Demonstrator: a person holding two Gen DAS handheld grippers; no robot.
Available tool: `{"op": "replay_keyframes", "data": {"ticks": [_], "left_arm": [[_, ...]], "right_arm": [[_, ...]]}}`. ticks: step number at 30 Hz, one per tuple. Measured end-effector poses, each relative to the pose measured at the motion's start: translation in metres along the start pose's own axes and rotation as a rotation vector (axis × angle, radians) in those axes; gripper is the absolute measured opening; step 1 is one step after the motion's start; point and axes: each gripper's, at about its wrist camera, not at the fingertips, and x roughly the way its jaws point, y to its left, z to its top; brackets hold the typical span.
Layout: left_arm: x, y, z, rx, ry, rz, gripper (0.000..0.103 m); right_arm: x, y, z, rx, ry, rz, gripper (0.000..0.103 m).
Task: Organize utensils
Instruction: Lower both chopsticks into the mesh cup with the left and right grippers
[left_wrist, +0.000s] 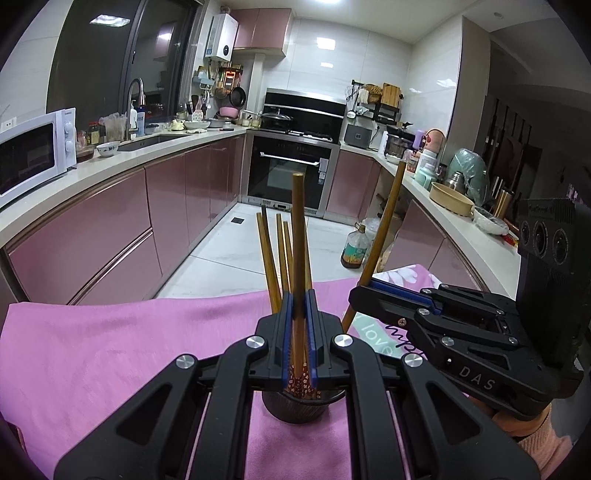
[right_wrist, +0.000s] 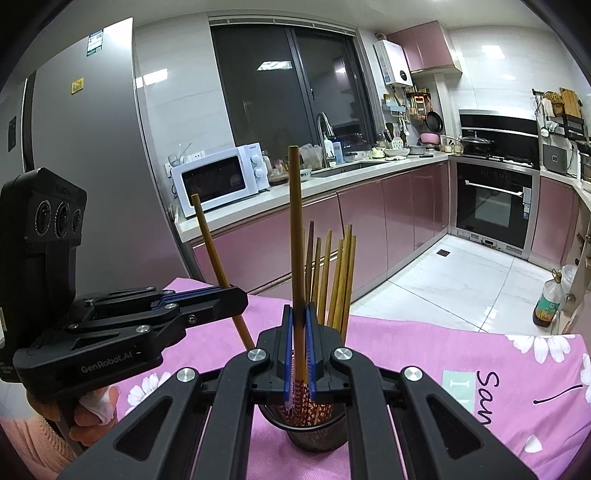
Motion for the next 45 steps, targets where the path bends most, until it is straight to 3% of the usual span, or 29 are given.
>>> {"op": "replay_keyframes", "data": {"ticks": [24, 33, 45], "left_arm": [[0.032, -0.003, -0.003, -0.013, 0.024, 0.010, 0.007], [0.038, 0.000, -0.002, -0.055, 0.020, -0.031, 0.007], [0.062, -0.002, -0.005, -0.027, 0.077, -0.012, 0.008]], "right_arm": [[0.027, -0.001, -0.006, -0.015, 0.076, -0.024, 0.006], [0.031, -0.006, -0.009, -0.005, 0.082, -0.025, 0.006], [0.040, -0.011, -0.016, 0.009, 0.099, -0.027, 0.006]]}}
